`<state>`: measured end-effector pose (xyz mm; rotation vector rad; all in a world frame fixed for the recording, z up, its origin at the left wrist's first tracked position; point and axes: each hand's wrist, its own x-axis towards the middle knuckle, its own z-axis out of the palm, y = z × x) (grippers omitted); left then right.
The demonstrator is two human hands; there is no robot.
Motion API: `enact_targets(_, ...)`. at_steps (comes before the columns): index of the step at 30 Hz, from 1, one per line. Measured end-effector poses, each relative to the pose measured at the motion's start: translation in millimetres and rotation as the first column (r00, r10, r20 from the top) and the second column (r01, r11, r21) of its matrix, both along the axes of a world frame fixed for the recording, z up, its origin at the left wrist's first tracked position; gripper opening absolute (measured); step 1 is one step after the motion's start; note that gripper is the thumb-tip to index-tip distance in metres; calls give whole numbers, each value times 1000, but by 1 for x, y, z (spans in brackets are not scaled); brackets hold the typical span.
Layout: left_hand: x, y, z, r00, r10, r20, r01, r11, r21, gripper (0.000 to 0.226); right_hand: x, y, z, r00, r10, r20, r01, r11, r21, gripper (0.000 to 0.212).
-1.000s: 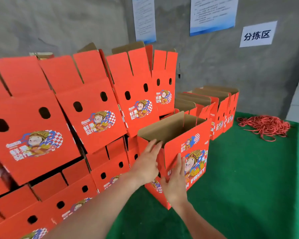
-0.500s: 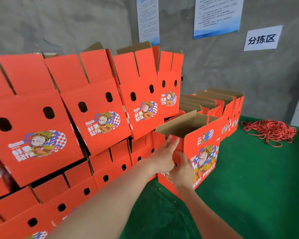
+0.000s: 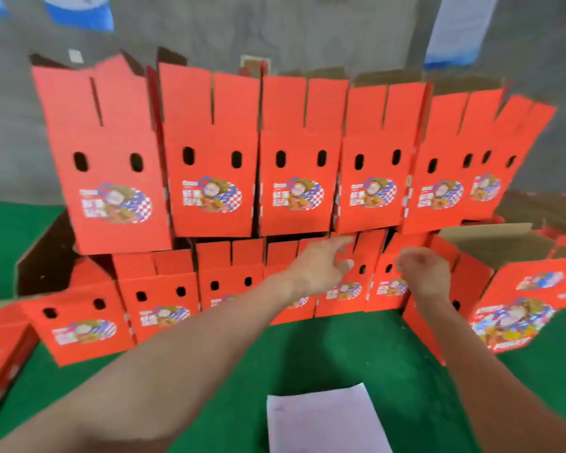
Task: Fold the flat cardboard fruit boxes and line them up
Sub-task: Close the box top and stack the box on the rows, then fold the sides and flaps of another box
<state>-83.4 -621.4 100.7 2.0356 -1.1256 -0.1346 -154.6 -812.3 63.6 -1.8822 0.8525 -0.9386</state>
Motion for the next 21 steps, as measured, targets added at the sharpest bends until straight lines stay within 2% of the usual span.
enact_targets(3, 1, 109, -29, 976, 153, -154, -182, 963, -199, 29, 5, 60, -3, 970, 204, 129, -204, 979, -9, 13)
enact_targets(5, 0, 193, -59, 913, 269, -306, -353, 897, -264, 20, 5, 102, -11, 935, 345, 89, -343, 939, -34, 21)
enact_targets(6, 0, 236, -75, 860, 336, -384, -455, 846, -279, 18, 6, 124, -15, 915, 401, 34, -399, 915, -58, 27)
enact_targets(8, -2, 323, -107, 727, 491, -481, -651, 716, -254, 16, 14, 172, -21, 886, 444, -132, -462, 872, -161, 25)
enact_targets(9, -4, 365, -120, 657, 564, -500, -729, 646, -228, 15, 19, 198, -24, 872, 447, -200, -484, 847, -219, 20)
enact_targets(11, -5, 442, -141, 516, 683, -517, -845, 504, -178, 14, 30, 251, -29, 819, 496, -287, -563, 791, -239, 14)
enact_targets(14, 4, 536, -150, 346, 814, -466, -936, 337, -108, 16, 49, 335, -40, 685, 623, -379, -725, 637, -262, 13)
enact_targets(16, 20, 582, -150, 292, 907, -305, -955, 292, -45, 23, 63, 390, -48, 591, 657, -467, -801, 546, -245, 16)
enact_targets(18, 42, 616, -155, 305, 943, -136, -949, 313, 44, 24, 74, 441, -59, 487, 677, -552, -867, 452, -211, 22)
enact_targets(21, 78, 650, -171, 432, 902, -17, -854, 415, 314, 29, 83, 496, -79, 369, 659, -656, -926, 323, -196, 28)
